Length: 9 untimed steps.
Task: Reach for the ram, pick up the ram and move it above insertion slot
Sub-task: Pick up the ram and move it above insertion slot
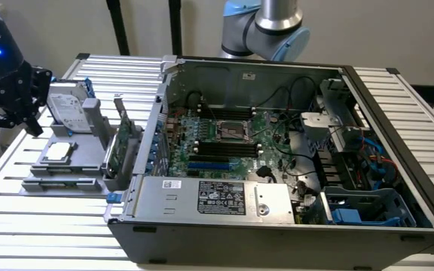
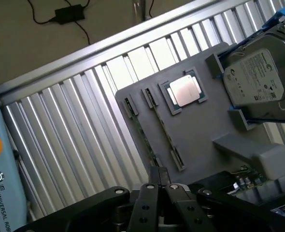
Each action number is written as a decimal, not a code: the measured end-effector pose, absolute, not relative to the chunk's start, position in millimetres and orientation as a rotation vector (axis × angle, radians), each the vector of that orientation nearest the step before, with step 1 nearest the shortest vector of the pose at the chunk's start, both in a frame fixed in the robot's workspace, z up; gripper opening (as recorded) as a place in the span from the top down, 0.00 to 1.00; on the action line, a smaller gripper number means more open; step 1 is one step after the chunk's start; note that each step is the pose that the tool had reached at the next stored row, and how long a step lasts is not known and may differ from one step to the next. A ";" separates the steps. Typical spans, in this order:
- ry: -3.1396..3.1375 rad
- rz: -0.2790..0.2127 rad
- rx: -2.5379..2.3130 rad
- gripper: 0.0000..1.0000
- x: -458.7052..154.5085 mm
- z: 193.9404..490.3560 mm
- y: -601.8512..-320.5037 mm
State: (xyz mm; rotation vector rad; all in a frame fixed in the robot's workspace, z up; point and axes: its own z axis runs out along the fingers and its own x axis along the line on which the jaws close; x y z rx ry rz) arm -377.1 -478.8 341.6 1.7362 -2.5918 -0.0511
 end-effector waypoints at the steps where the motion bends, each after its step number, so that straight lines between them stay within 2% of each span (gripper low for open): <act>1: -2.576 -0.051 1.759 0.89 -377.1 341.5 -478.8; 9: -2.444 -0.051 1.945 0.89 -377.1 339.3 -478.8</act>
